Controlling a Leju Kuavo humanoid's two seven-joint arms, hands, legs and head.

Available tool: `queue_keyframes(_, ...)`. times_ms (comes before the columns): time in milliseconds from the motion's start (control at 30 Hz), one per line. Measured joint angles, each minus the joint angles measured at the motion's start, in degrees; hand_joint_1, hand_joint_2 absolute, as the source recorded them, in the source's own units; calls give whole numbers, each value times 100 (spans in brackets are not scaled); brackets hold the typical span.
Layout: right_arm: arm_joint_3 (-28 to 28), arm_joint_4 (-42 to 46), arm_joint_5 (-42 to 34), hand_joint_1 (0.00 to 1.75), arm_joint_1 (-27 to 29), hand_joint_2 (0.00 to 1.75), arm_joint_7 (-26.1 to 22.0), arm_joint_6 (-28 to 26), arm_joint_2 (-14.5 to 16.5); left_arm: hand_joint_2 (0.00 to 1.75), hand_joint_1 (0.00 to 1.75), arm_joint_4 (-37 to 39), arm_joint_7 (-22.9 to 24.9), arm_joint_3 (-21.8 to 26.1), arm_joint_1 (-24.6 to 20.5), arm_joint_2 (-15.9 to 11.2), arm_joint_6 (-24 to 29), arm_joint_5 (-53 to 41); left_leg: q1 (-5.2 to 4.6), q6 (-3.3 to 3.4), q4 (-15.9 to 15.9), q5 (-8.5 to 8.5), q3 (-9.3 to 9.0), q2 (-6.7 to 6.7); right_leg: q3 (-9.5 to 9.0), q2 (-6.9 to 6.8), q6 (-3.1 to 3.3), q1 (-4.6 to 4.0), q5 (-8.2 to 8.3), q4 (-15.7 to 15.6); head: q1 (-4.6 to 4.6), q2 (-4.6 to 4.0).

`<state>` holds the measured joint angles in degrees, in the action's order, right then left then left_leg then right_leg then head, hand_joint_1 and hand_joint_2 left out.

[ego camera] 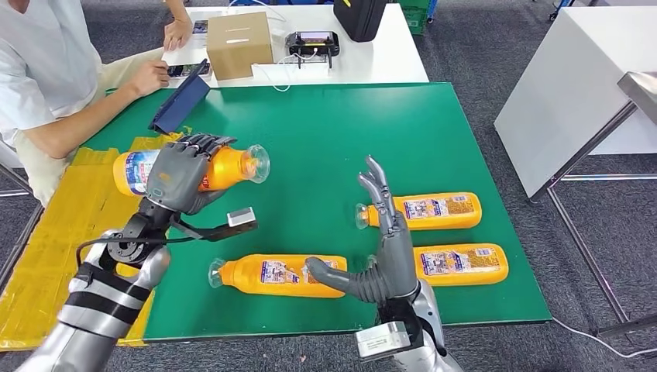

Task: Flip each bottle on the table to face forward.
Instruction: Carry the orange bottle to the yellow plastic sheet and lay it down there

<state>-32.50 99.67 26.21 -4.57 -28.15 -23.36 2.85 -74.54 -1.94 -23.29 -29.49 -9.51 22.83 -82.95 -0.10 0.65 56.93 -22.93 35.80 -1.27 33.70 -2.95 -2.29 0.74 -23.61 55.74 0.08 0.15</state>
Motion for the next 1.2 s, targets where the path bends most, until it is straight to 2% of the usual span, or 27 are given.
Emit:
queue_keyframes(100, -74, 0, 57, 0, -81, 175, 86, 69, -13, 175, 175, 1032, 71, -62, -441, -15, -105, -9, 1, -3, 0, 7, -1, -9, 2, 2, 11, -2, 8, 1, 0, 0)
queue_keyframes(200, -141, -2, 79, 0, -113, 175, 112, 109, -27, 175, 175, 1891, 143, -118, -688, 1, -149, 2, 1, -4, 0, 9, -1, -11, 3, 2, 11, -2, 8, 2, 1, 0)
queue_keyframes(400, -272, -57, 174, 0, -182, 175, 242, 181, -44, 175, 175, 3287, 549, -168, -866, 190, -373, 130, 0, -4, 0, 8, 7, -10, 7, 0, 11, -1, 8, 1, 1, 0)
queue_keyframes(600, -411, -186, 257, 0, -271, 175, 366, 235, -41, 175, 172, 4199, 1174, -171, -985, 403, -587, -8, 0, -3, 0, 8, 11, -10, 11, 0, 11, -1, 8, 1, 1, 0)
queue_keyframes(733, -463, -289, 359, 0, -336, 175, 532, 305, -38, 175, 0, 4513, 1423, -168, -1048, 487, -824, -51, 0, -4, 0, 8, 11, -9, 9, 0, 11, -2, 8, 2, 1, 0)
queue_keyframes(1067, -656, -955, 1322, 0, -683, 175, 1380, 660, -38, 175, 0, 4823, 1919, -163, -1173, 603, -854, -343, 1, -4, 0, 9, 5, -2, 0, 0, 11, -3, 8, 2, 1, 0)
queue_keyframes(1200, -730, -1190, 1486, 0, -775, 175, 1527, 726, -35, 175, 0, 4858, 1984, -163, -1172, 616, -795, -385, 1, -4, 0, 10, 3, 4, -4, -2, 11, -2, 8, 2, 0, 0)
